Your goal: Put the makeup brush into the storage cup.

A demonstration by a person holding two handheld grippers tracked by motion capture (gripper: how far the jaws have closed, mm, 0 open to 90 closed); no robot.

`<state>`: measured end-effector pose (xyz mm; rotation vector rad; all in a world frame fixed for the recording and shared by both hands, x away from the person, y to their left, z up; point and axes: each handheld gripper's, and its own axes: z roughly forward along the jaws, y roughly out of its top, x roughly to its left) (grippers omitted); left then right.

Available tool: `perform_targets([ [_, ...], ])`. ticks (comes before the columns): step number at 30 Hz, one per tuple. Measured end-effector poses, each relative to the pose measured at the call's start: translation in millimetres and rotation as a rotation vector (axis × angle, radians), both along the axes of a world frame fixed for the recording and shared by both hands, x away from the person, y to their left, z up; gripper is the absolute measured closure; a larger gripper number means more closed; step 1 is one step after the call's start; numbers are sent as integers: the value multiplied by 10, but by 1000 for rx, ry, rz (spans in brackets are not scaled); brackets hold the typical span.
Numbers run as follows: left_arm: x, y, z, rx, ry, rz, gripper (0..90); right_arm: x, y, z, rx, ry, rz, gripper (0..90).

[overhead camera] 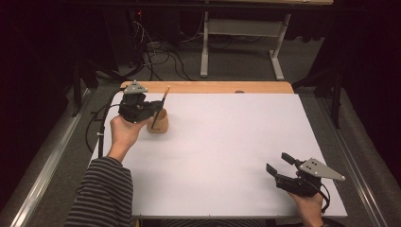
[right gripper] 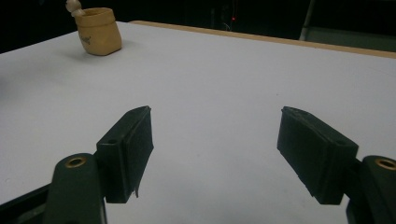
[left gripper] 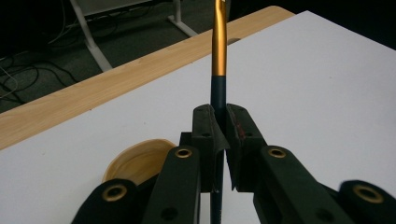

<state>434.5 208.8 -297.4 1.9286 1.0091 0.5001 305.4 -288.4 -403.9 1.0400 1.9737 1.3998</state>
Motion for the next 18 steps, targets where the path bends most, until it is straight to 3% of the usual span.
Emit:
perform_targets([
  [18, 128, -3, -38, -31, -34, 61, 831, -1, 6, -2, 2, 4, -2, 287],
])
